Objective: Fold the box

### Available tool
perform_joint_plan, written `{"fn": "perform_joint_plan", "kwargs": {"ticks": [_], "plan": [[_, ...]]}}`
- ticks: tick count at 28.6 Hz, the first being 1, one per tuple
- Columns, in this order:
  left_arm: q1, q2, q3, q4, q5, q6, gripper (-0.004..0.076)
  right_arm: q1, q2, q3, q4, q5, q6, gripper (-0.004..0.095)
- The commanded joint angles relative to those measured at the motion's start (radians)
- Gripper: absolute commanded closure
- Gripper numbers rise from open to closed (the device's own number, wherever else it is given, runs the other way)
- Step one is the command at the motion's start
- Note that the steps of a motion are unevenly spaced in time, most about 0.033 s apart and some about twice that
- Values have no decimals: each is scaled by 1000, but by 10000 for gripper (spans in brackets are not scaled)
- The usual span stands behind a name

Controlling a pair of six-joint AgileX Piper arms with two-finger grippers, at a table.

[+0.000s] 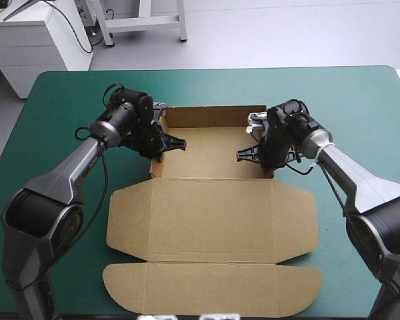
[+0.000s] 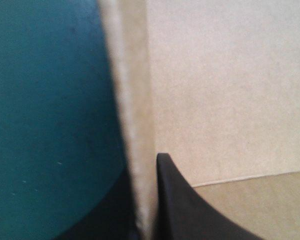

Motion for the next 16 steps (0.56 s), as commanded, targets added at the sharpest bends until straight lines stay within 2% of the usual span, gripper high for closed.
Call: {"fn": "perform_joint_plan", "kwargs": {"ticks": [1,4,6,13,16], "plan": [[-1,-46,-30,-24,49,81,729,-7,-34,-24,14,-22,-30,912],[-1,-45,-30,-24,49,120,697,-8,-30,-24,32,-26,-30,855],[-1,-45,-30,-36,49,120,636,-8,-29,-24,36,-26,-30,784],[1,-45,-55,-16,49,118,330,-8,-29,-35,31,-28,-30,301],[3,-45,-114,-14,49,118,291,-8,-29,-77,24,-29,-30,181]]}}
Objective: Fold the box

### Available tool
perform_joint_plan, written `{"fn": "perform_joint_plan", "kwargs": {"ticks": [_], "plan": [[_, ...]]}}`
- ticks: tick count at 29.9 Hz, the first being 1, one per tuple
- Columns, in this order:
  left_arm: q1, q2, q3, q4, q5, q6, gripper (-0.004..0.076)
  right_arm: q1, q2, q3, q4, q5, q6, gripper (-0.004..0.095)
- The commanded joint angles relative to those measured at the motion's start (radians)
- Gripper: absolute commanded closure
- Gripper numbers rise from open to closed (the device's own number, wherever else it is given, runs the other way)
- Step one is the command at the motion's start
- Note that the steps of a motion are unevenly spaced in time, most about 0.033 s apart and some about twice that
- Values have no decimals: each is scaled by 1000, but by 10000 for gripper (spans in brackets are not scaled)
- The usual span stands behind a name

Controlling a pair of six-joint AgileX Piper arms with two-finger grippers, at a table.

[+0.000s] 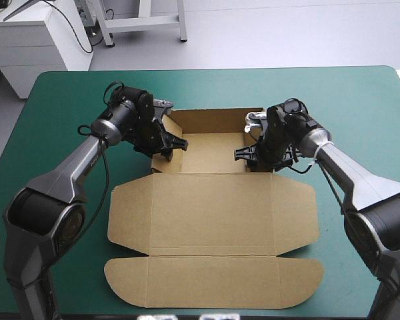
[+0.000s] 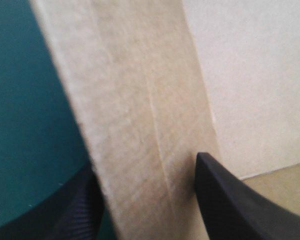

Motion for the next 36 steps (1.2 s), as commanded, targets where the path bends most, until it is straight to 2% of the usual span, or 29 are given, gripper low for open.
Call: {"fn": "perform_joint_plan", "kwargs": {"ticks": [1,4,6,9,11,13,15,16,17,21,25,32,36], "plan": [[1,-57,-102,1,53,0,291,0,-46,-79,-13,-12,-11,165],[1,-57,-193,24,53,0,291,0,-46,-170,-13,3,-11,165],[1,-61,-254,87,53,0,291,0,-46,-236,-17,38,-11,165],[1,-93,-305,150,54,0,297,0,-46,-342,-56,150,-11,165],[3,-139,-307,145,54,0,325,0,-67,-369,-66,150,4,165],[3,-193,-304,140,54,0,418,0,-94,-373,-61,150,12,166],[3,-246,-304,137,54,5,580,0,-120,-366,-61,150,12,166],[3,-276,-304,145,54,25,687,0,-131,-354,-61,150,12,166],[3,-307,-304,147,54,55,726,0,-143,-337,-61,150,12,166],[3,-433,-298,139,54,61,732,0,-165,-256,-68,148,12,166],[3,-579,-208,145,54,78,732,0,-165,-162,-64,50,12,166],[3,-855,160,177,38,78,732,0,-148,-48,-43,-40,16,166],[3,-999,408,194,15,78,732,0,-120,-27,-43,-55,16,166]]}}
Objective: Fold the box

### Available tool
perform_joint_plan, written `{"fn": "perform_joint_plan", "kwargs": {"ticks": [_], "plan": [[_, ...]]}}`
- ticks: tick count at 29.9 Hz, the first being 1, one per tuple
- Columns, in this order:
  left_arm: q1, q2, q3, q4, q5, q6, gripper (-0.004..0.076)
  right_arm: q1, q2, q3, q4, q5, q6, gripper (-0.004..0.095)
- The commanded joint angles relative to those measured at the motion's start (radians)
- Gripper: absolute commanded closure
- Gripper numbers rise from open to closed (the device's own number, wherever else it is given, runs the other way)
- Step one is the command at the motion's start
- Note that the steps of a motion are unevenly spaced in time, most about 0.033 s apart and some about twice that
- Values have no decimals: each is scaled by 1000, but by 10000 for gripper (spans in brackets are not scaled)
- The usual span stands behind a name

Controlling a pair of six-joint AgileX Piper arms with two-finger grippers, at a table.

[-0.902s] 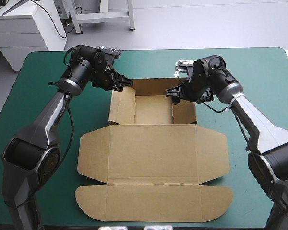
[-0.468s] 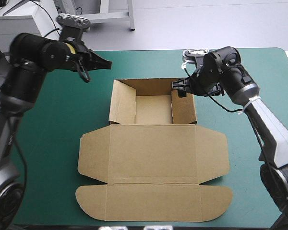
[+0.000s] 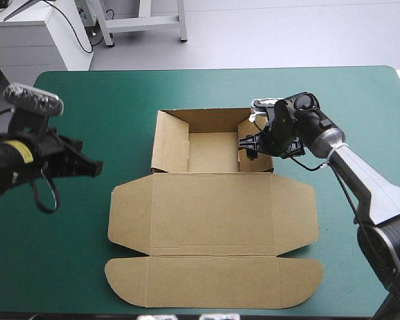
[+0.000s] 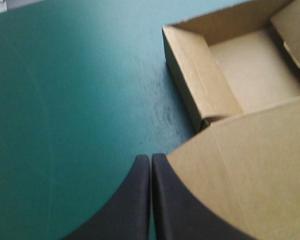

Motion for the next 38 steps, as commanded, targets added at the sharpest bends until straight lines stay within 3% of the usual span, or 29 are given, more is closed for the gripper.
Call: {"fn": "perform_joint_plan", "kwargs": {"ticks": [1,14,17,20,21,22,26,30,34,38], "plan": [[-1,-117,154,20,1,0,732,0,-22,-15,-3,-41,0,167],[-1,-539,707,-5,-251,0,732,0,17,21,0,-32,-18,188],[-1,-616,774,-5,-300,0,732,0,17,21,0,-32,-18,362],[-1,-676,821,-7,-327,0,732,0,15,19,0,-32,-18,692],[-1,-693,831,-8,-330,0,732,0,15,11,0,-32,-18,850],[-1,-706,840,-8,-330,0,732,0,13,-2,0,-32,-16,924],[-1,-738,860,-8,-330,0,732,0,6,-104,-10,6,-33,928],[-1,-739,878,-12,-333,0,732,-54,-18,-280,-106,106,-51,928],[-1,-739,880,-13,-339,0,732,-172,-47,-429,-200,165,-70,928],[-1,-739,880,-13,-358,0,732,-367,-55,-552,-193,165,-126,928]]}}
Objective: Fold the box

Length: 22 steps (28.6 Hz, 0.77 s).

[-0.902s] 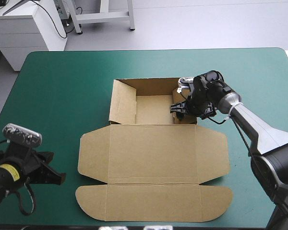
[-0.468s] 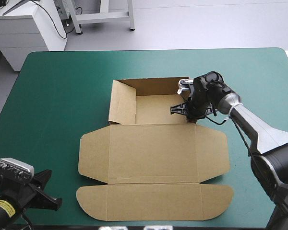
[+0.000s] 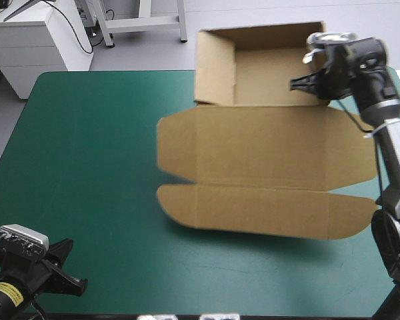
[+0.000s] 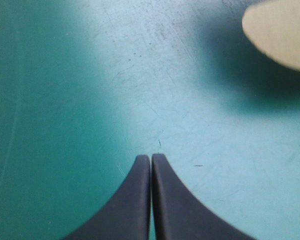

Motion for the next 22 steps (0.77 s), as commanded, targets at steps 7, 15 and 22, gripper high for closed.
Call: {"fn": "perform_joint_plan", "kwargs": {"ticks": [7,15,22], "plan": [[-1,10,-25,-5,-85,0,732,-402,-37,-116,-46,-5,-107,927],[-1,10,-25,2,-85,0,732,-567,118,-116,-23,-38,-98,926],[-1,10,-25,2,-85,0,732,-579,248,-116,-20,-38,-92,926]]}}
